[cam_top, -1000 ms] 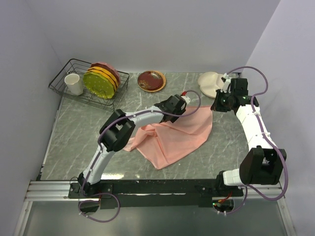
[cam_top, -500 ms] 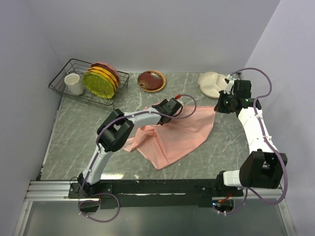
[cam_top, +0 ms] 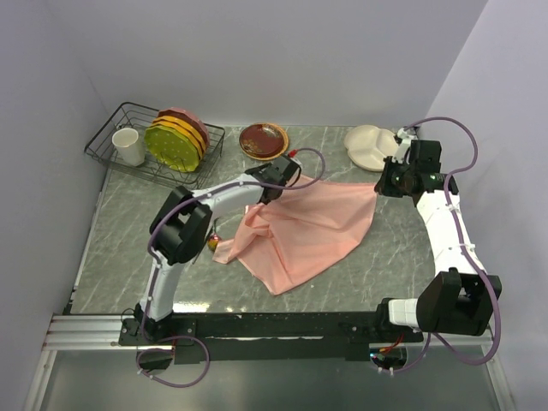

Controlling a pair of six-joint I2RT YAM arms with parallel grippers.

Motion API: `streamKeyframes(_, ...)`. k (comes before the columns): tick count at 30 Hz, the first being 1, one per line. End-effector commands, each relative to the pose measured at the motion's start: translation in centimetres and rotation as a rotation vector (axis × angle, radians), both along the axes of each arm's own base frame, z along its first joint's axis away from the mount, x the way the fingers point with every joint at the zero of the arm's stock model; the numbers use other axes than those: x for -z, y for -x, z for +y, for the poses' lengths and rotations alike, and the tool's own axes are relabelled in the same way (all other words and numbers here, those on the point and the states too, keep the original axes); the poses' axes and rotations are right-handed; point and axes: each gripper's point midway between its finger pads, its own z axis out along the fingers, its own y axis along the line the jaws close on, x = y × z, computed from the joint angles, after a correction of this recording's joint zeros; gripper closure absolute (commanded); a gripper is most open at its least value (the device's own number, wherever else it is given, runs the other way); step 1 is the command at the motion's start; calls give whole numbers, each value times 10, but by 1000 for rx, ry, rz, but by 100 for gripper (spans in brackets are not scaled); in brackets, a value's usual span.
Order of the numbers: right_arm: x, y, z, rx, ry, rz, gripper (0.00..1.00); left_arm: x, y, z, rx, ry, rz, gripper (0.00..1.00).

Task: Fold the napkin into a case and place the utensils inside
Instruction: Pick up the crumpled napkin from the center of the board, then flatten out the crumpled napkin at the center of the board.

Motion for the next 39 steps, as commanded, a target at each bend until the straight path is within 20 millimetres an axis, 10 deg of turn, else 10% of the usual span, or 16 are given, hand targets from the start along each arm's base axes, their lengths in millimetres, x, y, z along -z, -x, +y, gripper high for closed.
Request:
streamKeyframes(1, -28, -5, -2, -9, 13, -103, 100, -64, -12, 8, 3, 121, -41, 98)
streamKeyframes(5, -54, -13, -7, 6, 38, -166, 100, -99, -21, 28, 16, 198, -20, 99)
streamKeyframes(13, -187, -42, -29, 68, 149, -497, 100, -268, -18, 52, 188, 406, -219, 99)
streamKeyframes(23, -335, -11, -18, 84, 105, -828, 100, -415, 59, 81, 395, 557, -445, 99)
streamKeyframes(39, -378, 149, 14, 10, 109, -1021, 100, -467, 219, 100, 656, 765, -457, 97)
